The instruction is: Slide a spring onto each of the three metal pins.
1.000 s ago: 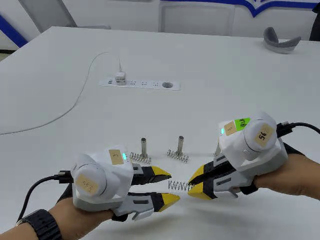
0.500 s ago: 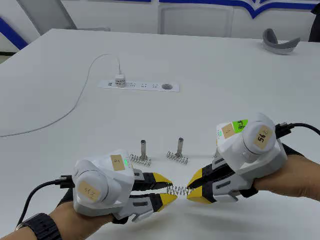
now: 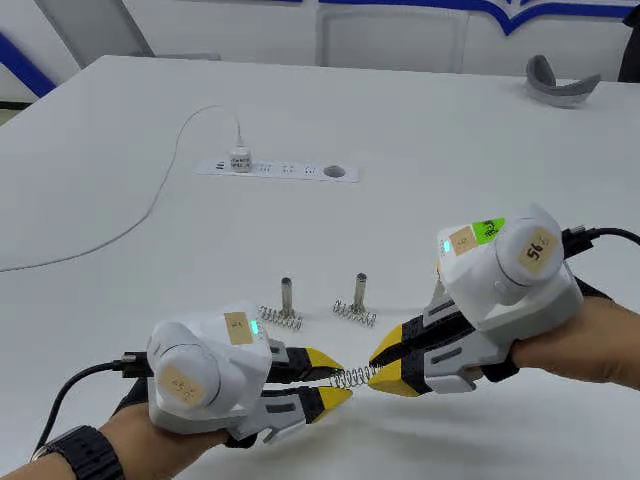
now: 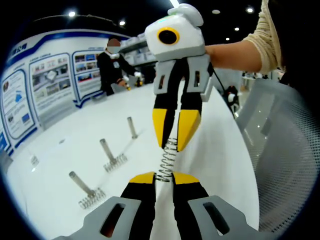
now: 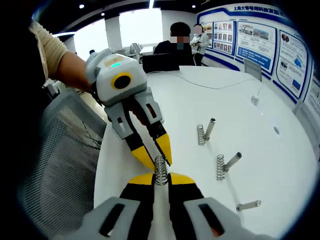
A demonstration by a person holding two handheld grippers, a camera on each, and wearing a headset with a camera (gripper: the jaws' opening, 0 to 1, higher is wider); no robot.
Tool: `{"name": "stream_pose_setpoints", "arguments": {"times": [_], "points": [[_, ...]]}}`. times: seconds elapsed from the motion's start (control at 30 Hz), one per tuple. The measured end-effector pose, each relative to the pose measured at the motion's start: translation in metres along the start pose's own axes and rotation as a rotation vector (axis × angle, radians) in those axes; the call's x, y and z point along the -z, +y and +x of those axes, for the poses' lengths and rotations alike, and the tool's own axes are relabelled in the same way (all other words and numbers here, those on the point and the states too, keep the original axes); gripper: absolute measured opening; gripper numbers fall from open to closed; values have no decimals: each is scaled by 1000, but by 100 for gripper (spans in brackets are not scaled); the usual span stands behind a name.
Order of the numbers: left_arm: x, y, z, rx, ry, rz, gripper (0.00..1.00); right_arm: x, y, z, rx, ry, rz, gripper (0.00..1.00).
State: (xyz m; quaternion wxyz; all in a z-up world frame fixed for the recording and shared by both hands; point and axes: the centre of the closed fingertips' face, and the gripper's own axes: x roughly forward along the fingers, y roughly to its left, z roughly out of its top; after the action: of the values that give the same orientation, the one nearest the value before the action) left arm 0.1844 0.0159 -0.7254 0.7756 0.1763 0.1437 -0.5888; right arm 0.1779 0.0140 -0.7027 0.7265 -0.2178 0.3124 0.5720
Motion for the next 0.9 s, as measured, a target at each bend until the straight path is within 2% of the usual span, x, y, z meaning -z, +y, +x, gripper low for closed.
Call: {"name": "stream_pose_setpoints", "arguments": {"times": [0.33, 0.7, 0.9], "points": [[0, -3, 2, 9, 2, 3, 11, -13, 1, 0, 1, -36, -5, 11], [-5, -4, 4, 14, -12, 4, 11, -29, 3, 0, 9, -72, -28, 12], [-4, -5, 4, 16, -14, -9, 11, -29, 4, 2, 10, -72, -37, 12]]}}
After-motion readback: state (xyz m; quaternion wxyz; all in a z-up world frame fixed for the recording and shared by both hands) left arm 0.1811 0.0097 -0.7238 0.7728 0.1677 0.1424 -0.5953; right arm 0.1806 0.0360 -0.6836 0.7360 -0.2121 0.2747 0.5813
